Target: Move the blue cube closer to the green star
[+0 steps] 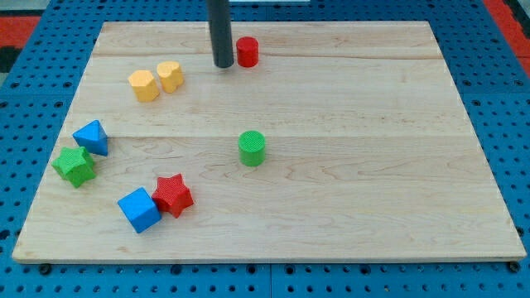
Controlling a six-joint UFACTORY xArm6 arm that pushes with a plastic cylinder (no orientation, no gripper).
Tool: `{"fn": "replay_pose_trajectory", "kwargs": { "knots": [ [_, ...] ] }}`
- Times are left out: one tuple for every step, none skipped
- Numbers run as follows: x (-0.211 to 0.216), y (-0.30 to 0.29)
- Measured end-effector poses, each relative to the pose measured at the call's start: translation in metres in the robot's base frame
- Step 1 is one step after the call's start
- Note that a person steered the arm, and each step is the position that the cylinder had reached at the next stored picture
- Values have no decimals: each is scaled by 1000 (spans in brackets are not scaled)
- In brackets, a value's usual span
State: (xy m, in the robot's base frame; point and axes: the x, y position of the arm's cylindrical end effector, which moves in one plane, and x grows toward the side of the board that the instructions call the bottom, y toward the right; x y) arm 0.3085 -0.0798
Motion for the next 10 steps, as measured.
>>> {"fn": "replay_pose_trajectory", "kwargs": {
  "knots": [
    [28, -43],
    [28, -53],
    [29, -46],
    [31, -46],
    [35, -46],
    [62, -16],
    [119, -11],
    [156, 6],
    [180, 0],
    [220, 32]
  ]
}}
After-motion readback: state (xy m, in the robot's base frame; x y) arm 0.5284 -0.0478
